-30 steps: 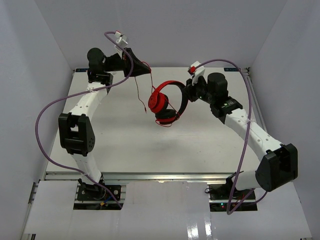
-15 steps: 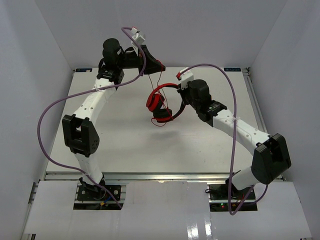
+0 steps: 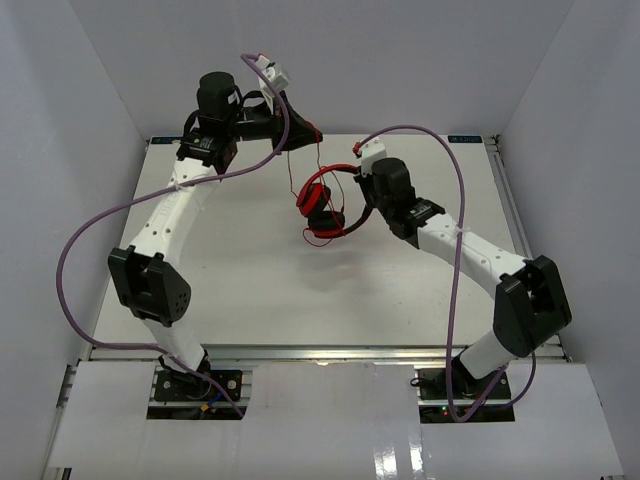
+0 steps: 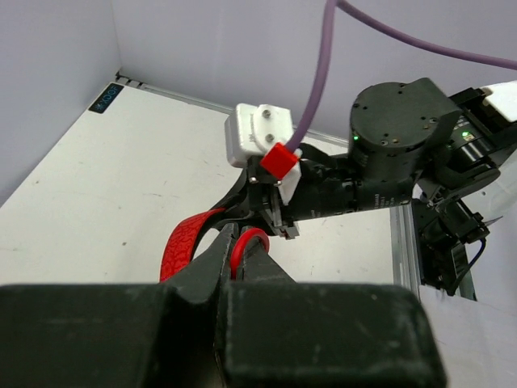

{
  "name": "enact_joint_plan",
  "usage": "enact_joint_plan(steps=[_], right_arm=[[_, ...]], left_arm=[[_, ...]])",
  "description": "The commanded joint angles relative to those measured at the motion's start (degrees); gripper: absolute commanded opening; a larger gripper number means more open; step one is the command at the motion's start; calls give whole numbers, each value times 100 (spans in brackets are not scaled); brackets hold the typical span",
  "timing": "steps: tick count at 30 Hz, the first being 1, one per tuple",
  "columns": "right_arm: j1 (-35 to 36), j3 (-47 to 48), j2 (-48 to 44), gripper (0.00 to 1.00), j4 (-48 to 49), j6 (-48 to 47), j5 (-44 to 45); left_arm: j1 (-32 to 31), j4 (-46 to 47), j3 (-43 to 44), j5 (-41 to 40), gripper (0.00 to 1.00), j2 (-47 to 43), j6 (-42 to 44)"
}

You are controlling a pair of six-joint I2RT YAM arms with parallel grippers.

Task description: Wrap the headphones

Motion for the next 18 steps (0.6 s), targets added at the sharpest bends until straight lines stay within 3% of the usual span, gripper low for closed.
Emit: enact_joint_plan(steps=[1, 18], right_arm=[[-66, 471, 221, 8, 528, 52, 309], [-162, 1324, 944, 8, 346, 300, 514]], left_arm=[[-8, -502, 253, -232, 0, -704, 394], [-263, -912, -349, -241, 0, -1283, 260]])
